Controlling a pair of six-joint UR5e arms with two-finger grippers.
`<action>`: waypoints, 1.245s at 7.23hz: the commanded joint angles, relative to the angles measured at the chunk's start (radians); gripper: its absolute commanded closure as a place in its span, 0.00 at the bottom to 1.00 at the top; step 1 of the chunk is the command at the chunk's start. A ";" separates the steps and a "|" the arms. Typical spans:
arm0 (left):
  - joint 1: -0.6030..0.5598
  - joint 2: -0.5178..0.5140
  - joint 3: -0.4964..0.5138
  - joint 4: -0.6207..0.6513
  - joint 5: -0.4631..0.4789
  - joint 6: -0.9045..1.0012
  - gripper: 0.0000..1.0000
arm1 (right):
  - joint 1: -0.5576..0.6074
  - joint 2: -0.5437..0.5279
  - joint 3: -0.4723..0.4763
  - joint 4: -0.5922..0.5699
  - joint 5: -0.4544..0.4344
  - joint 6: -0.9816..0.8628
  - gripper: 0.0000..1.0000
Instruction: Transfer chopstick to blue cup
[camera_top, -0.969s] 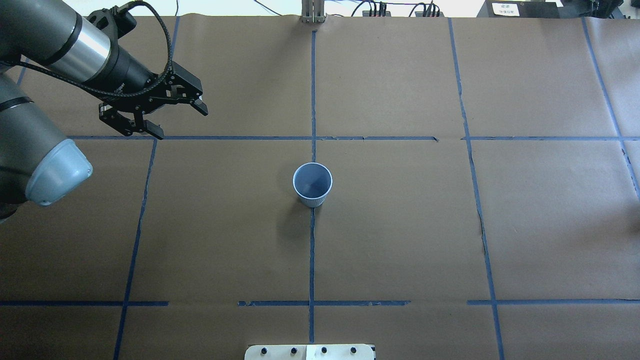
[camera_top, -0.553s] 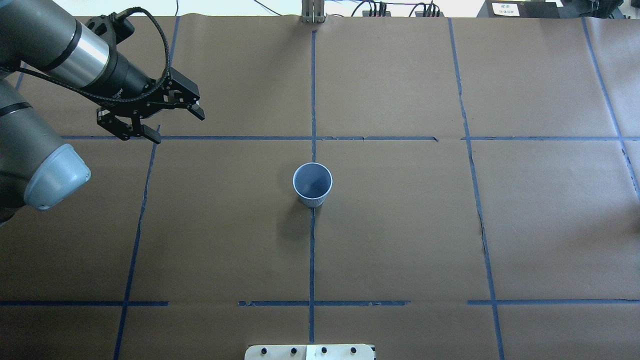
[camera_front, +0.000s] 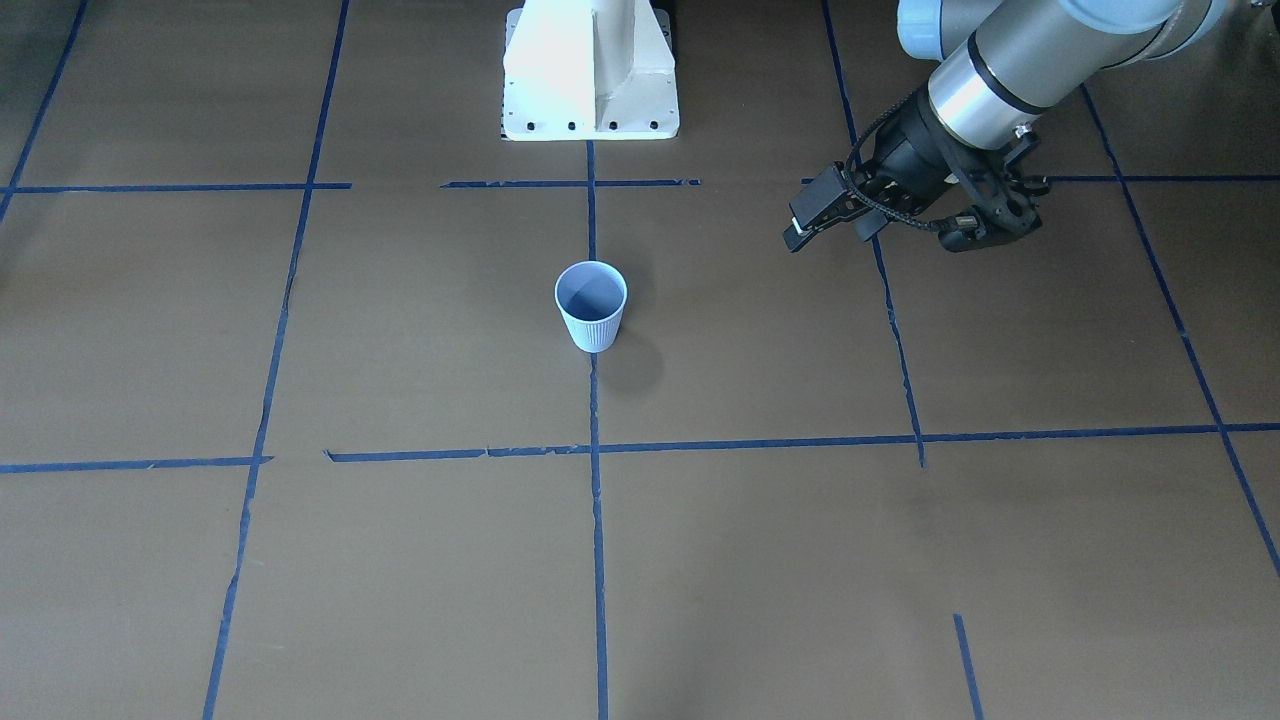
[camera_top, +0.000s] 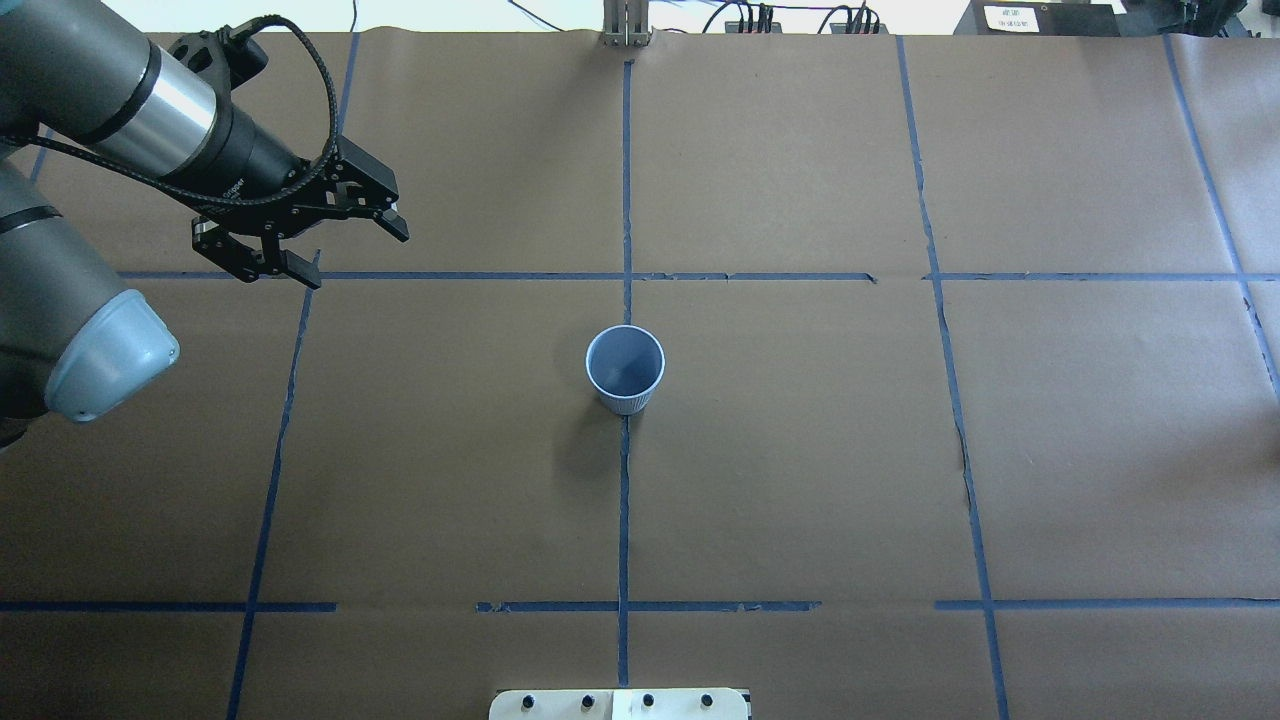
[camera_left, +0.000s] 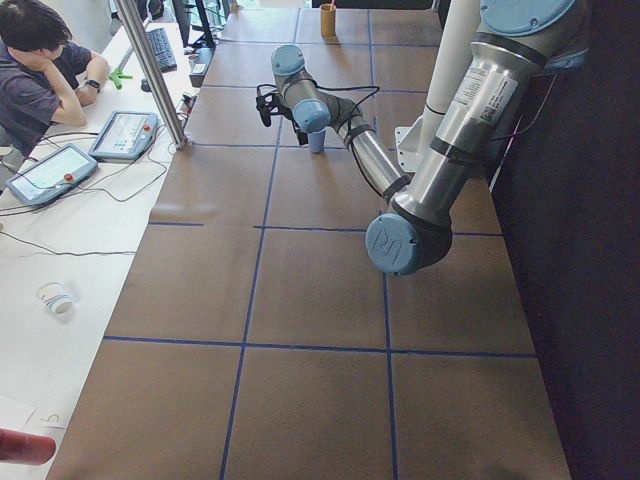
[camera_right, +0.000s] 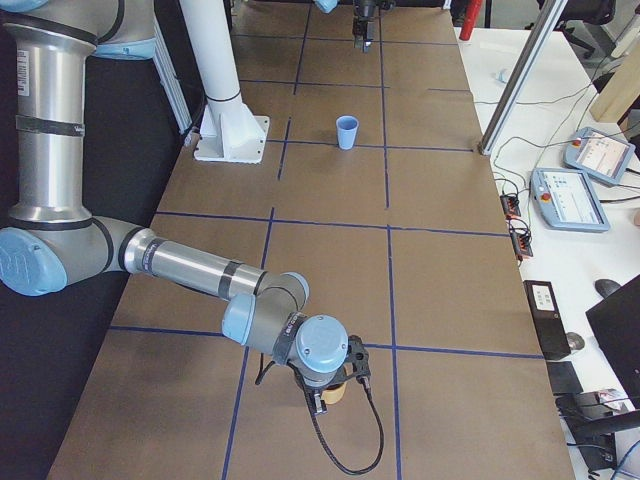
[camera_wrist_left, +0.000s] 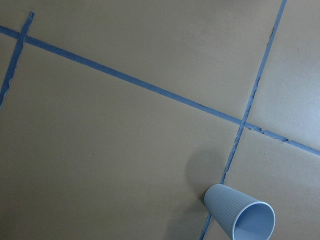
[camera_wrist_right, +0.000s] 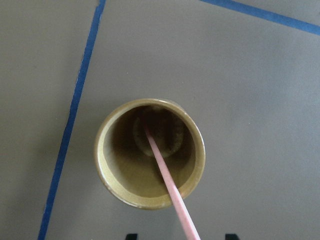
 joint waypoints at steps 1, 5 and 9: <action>0.001 0.018 -0.012 -0.002 0.000 0.000 0.00 | 0.013 -0.003 0.004 -0.001 0.001 -0.005 0.53; 0.002 0.021 -0.027 0.000 -0.002 -0.002 0.00 | 0.016 0.001 0.001 -0.002 0.000 -0.005 0.63; 0.002 0.021 -0.027 0.000 -0.002 -0.003 0.00 | 0.028 0.001 0.001 -0.008 0.012 -0.003 0.88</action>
